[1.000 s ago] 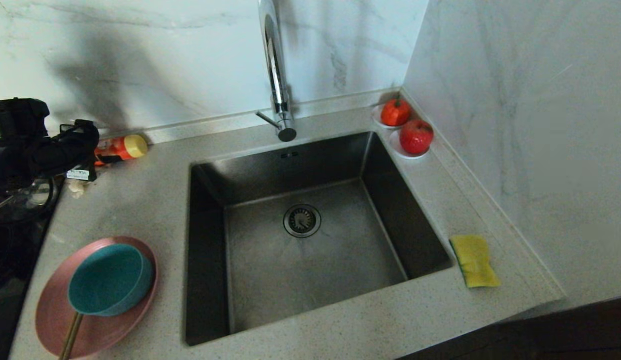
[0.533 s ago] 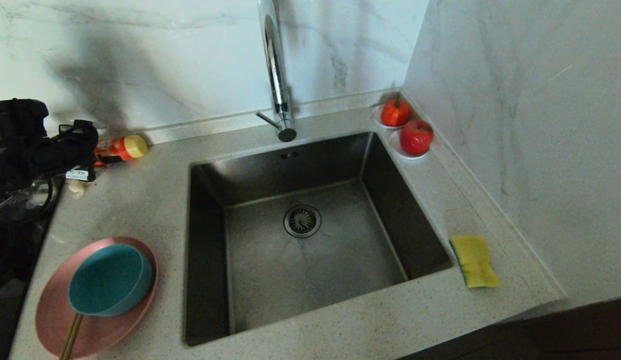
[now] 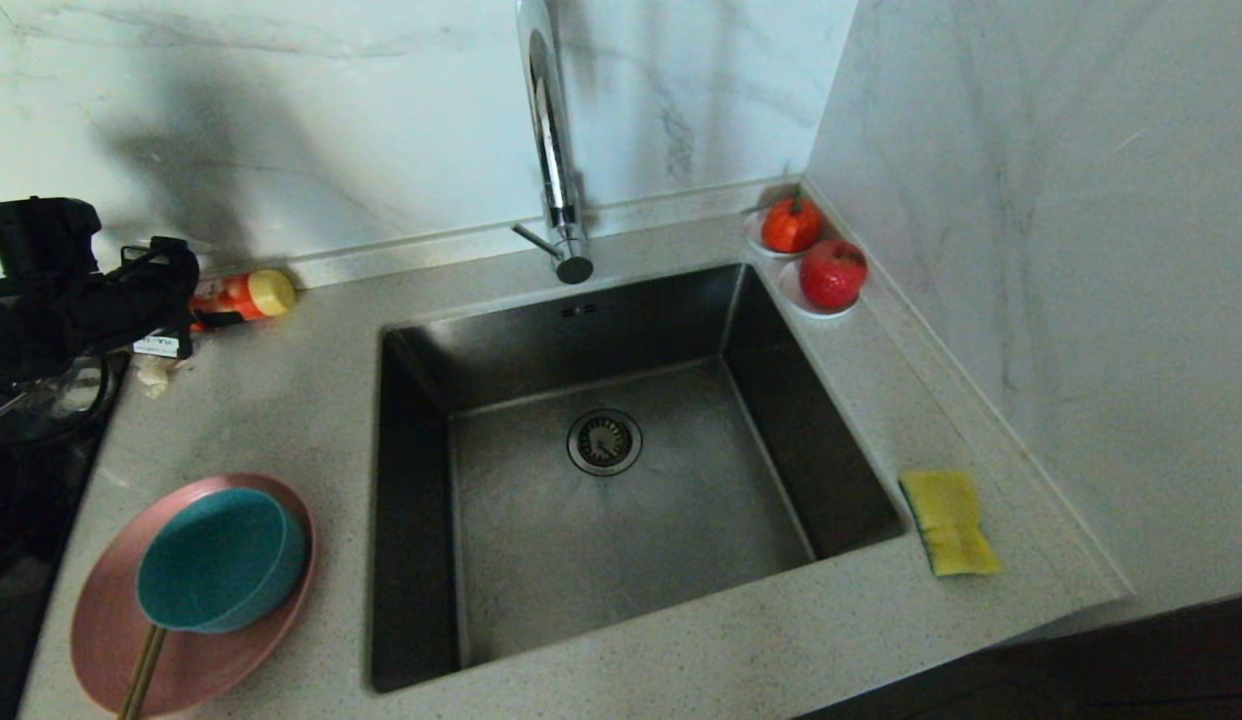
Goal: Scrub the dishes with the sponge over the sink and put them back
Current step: Grab the dish soap
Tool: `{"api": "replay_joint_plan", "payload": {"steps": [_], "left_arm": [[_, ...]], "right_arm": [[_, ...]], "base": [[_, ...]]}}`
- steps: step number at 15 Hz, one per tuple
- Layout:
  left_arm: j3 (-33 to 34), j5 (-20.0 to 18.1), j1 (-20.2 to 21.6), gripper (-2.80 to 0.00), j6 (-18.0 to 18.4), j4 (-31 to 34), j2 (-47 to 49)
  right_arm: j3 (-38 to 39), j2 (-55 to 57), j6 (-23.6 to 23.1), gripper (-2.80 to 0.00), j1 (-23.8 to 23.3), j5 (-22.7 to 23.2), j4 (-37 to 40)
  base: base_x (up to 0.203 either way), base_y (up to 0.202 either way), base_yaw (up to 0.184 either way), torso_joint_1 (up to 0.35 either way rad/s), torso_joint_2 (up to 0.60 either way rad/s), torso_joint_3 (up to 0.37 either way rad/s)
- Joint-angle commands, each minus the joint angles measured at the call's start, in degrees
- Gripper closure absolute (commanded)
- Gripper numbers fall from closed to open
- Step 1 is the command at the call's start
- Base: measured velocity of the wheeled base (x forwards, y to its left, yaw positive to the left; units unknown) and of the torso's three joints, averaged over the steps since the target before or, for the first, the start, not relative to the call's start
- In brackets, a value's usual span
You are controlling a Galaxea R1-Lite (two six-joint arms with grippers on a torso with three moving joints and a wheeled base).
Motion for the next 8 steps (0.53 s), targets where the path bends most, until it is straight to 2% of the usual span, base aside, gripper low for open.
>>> {"api": "replay_joint_plan", "payload": {"steps": [1,2,3,8], "left_arm": [[-0.5,0.0,0.0,-2.80,0.0,-0.1,0.9],[-0.5,-0.1,0.0,-2.80,0.1,-0.1,0.9],[-0.5,-0.1,0.0,0.00,0.3,-0.1,0.9],[-0.5,0.0,-0.1,0.00,0.7,-0.1,1.0]], "right_arm": [[0.0,0.1,0.0,0.00,0.0,0.0,0.0],[0.1,0.1,0.0,0.00,0.0,0.0,0.0],[0.0,0.1,0.0,0.00,0.0,0.0,0.0],[0.1,0.1,0.1,0.00,0.0,0.0,0.0]], "base": [[0.000,0.000,0.000,0.000,0.00,0.000],[0.000,0.000,0.000,0.000,0.00,0.000],[0.000,0.000,0.000,0.000,0.00,0.000],[0.000,0.000,0.000,0.000,0.00,0.000]]}}
